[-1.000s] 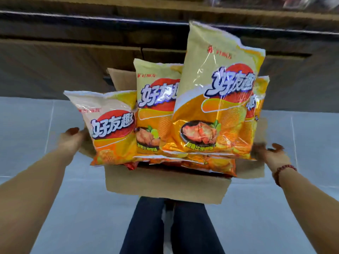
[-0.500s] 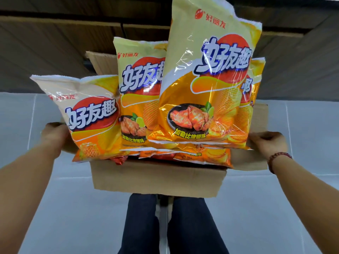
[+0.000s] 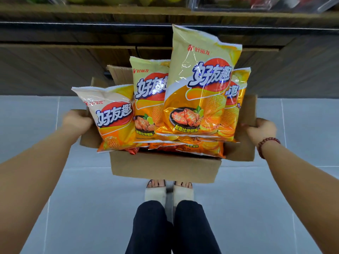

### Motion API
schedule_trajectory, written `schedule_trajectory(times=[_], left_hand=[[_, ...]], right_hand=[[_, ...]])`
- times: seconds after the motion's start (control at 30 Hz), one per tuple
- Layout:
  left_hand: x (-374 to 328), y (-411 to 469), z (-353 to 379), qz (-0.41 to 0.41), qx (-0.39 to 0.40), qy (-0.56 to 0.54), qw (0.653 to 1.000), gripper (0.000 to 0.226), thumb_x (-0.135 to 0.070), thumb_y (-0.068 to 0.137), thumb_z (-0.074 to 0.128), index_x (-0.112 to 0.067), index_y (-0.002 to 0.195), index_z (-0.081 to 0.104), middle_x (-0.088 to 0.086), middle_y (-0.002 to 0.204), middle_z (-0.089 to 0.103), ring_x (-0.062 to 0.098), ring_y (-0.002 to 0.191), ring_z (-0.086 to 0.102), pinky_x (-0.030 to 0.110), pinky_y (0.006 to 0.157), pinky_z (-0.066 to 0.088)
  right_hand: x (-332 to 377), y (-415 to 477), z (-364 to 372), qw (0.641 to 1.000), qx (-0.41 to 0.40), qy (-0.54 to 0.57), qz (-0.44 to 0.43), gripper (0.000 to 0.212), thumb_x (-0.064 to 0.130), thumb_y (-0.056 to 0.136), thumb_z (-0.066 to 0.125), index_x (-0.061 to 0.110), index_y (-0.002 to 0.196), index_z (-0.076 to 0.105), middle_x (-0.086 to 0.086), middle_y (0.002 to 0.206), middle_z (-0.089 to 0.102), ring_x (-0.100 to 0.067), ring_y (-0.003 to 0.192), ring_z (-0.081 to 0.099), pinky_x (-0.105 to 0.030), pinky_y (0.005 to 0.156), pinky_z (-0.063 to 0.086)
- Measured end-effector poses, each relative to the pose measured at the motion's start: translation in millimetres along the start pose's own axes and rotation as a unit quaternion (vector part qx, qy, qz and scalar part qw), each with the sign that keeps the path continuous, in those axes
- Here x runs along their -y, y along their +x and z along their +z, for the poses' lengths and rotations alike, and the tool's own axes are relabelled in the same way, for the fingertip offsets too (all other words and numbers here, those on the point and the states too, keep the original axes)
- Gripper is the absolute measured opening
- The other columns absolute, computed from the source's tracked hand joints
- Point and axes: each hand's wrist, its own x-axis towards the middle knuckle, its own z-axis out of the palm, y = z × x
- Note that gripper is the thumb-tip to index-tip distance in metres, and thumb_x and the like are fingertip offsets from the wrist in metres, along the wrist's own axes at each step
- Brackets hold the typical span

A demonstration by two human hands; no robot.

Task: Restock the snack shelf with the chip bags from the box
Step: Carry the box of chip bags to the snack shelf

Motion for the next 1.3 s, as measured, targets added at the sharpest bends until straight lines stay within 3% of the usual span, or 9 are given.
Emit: schedule_trajectory(times=[0.1,0.2,0.43,0.6,0.7,0.8,0.9,1.13,1.3], left_hand=[[-4,-6,-1,-0.004,0.011,0.012,1.000,0.035,-0.026,0.094,0.058,0.005,0.110,0.064,0.028,0.119,0.062,0.040,0.097,0.056,0.043,0.082,0.047],[-6,-18,-5,-0.006,0.007,0.016,1.000,0.028,-0.021,0.092,0.060,0.005,0.102,0.065,0.029,0.114,0.063,0.034,0.086,0.051,0.040,0.076,0.044],[-31,-47,-30,0.027,0.024,0.035,0.999,0.035,-0.024,0.091,0.061,0.006,0.109,0.063,0.027,0.116,0.062,0.041,0.097,0.058,0.046,0.081,0.048],[-44,-86,-54,0.048,0.052,0.049,0.996,0.032,-0.020,0.090,0.060,0.003,0.112,0.064,0.025,0.115,0.064,0.041,0.098,0.060,0.050,0.085,0.052],[-46,-112,-67,0.063,0.057,0.055,0.995,0.026,-0.014,0.089,0.058,0.004,0.105,0.067,0.027,0.109,0.066,0.042,0.094,0.061,0.050,0.084,0.054],[-47,-136,-76,0.092,0.069,0.070,0.991,0.023,-0.010,0.086,0.056,0.003,0.100,0.069,0.029,0.103,0.067,0.045,0.093,0.062,0.053,0.083,0.055],[-53,-158,-78,0.123,0.090,0.093,0.984,0.022,-0.006,0.087,0.053,0.002,0.098,0.070,0.028,0.101,0.067,0.045,0.093,0.061,0.050,0.083,0.054],[-90,-208,-60,0.196,0.119,0.105,0.968,0.022,-0.004,0.090,0.051,0.010,0.095,0.067,0.026,0.097,0.064,0.034,0.085,0.052,0.036,0.074,0.041],[-141,-250,-37,0.271,0.134,0.127,0.945,0.019,-0.011,0.091,0.054,0.004,0.091,0.067,0.024,0.096,0.065,0.037,0.091,0.058,0.041,0.079,0.046]], right_hand=[[3,-6,-2,1.000,0.016,0.013,-0.003,0.017,0.013,0.084,0.064,-0.003,0.088,0.068,-0.023,0.089,0.068,-0.038,0.086,0.063,-0.041,0.078,0.054],[4,-17,-5,1.000,0.016,0.012,-0.003,0.012,0.008,0.085,0.060,-0.001,0.079,0.061,-0.018,0.079,0.060,-0.031,0.074,0.053,-0.030,0.065,0.043],[6,-44,-44,1.000,-0.007,0.025,0.008,0.038,0.011,0.087,0.062,0.011,0.055,0.043,-0.010,0.060,0.047,-0.026,0.061,0.044,-0.025,0.057,0.034],[2,-85,-87,0.999,-0.035,0.017,0.025,0.046,0.014,0.088,0.063,0.015,0.052,0.034,-0.002,0.055,0.036,-0.019,0.053,0.036,-0.023,0.047,0.020],[-8,-116,-113,0.997,-0.054,0.020,0.048,0.045,0.014,0.088,0.063,0.012,0.052,0.036,-0.007,0.057,0.039,-0.018,0.053,0.038,-0.023,0.048,0.025],[-26,-148,-136,0.994,-0.071,0.037,0.080,0.023,0.018,0.086,0.065,0.000,0.072,0.059,-0.021,0.081,0.061,-0.036,0.081,0.059,-0.038,0.073,0.052],[-48,-179,-151,0.989,-0.088,0.036,0.116,0.020,0.019,0.087,0.064,-0.001,0.088,0.066,-0.023,0.093,0.065,-0.040,0.094,0.060,-0.042,0.081,0.050],[-111,-234,-176,0.967,-0.147,0.082,0.193,0.019,0.021,0.088,0.062,0.002,0.092,0.068,-0.024,0.095,0.068,-0.035,0.084,0.056,-0.039,0.077,0.047],[-162,-268,-202,0.940,-0.193,0.130,0.248,0.019,0.022,0.087,0.063,0.004,0.087,0.068,-0.024,0.093,0.069,-0.040,0.092,0.061,-0.043,0.081,0.052]])
